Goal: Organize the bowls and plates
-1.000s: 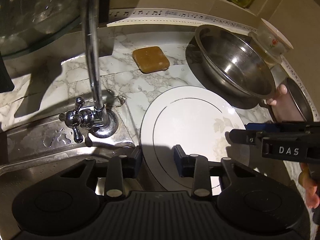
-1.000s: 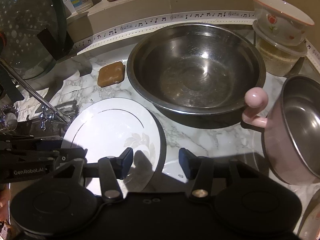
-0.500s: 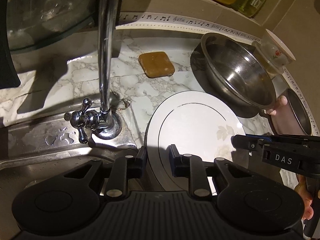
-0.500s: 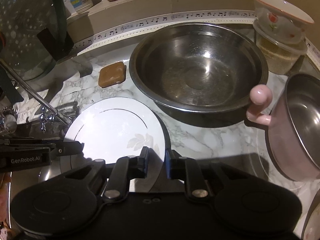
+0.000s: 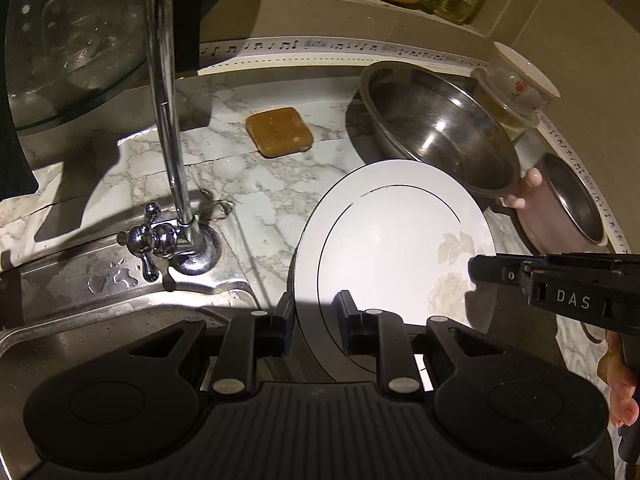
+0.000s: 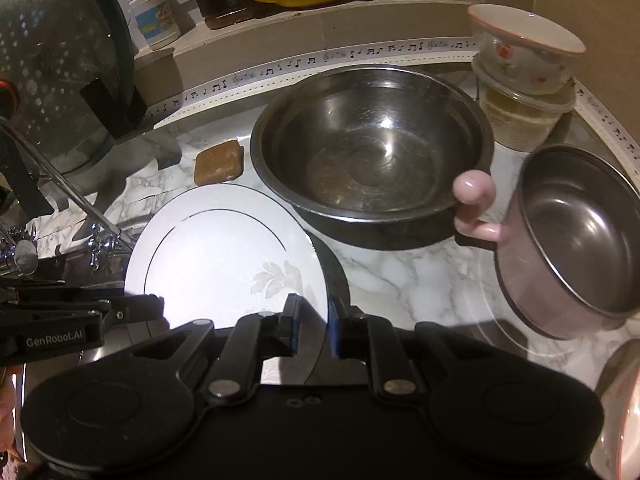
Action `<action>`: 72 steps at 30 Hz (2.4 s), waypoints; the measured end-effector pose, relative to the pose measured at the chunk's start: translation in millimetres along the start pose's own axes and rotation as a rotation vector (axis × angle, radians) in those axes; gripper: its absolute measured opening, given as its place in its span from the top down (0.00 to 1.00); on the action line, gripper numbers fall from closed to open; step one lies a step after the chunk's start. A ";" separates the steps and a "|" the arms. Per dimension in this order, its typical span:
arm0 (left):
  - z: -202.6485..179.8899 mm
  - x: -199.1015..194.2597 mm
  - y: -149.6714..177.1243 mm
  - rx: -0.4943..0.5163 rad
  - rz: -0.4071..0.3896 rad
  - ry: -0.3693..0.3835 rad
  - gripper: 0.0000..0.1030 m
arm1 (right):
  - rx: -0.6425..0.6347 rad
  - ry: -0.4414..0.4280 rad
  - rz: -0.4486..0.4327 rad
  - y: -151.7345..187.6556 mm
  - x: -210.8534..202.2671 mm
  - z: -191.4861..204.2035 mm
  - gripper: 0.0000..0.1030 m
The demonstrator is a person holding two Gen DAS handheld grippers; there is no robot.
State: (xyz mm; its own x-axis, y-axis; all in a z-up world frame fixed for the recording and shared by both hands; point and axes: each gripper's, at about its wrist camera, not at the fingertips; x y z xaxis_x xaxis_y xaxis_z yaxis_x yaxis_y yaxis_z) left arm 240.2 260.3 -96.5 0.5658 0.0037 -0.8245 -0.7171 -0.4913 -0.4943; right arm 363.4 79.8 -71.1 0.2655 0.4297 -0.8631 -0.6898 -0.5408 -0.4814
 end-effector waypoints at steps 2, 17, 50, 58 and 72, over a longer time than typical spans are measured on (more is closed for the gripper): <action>-4.1 -3.6 1.2 0.013 0.001 0.007 0.80 | 0.008 0.001 0.001 3.1 -4.8 -2.5 0.86; -45.1 -37.8 24.6 0.113 0.004 0.054 0.80 | 0.081 0.062 -0.019 38.9 -62.9 -13.6 0.86; -97.6 -107.6 133.2 0.327 0.074 0.129 0.80 | 0.259 0.114 -0.013 171.9 -172.6 -9.1 0.87; -92.1 -111.9 150.4 0.345 0.099 0.122 0.80 | 0.294 0.086 0.022 194.8 -169.6 -3.7 0.88; -91.1 -109.4 166.2 0.371 0.138 0.122 0.80 | 0.317 0.073 0.067 210.8 -163.6 -3.3 0.88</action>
State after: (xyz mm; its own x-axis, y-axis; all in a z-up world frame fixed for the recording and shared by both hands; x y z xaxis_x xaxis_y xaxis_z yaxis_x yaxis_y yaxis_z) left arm 96.2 98.9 -63.4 0.4824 -0.1545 -0.8622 -0.8749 -0.1326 -0.4657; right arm 176.8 -106.9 -31.9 0.2525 0.3414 -0.9054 -0.8794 -0.3093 -0.3619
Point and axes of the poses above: each gripper's, at about its wrist camera, not at the fingertips, and x roughly the way its jaws point, z to its left, y to its underside, and after that the axes turned 3 degrees about y, right-handed
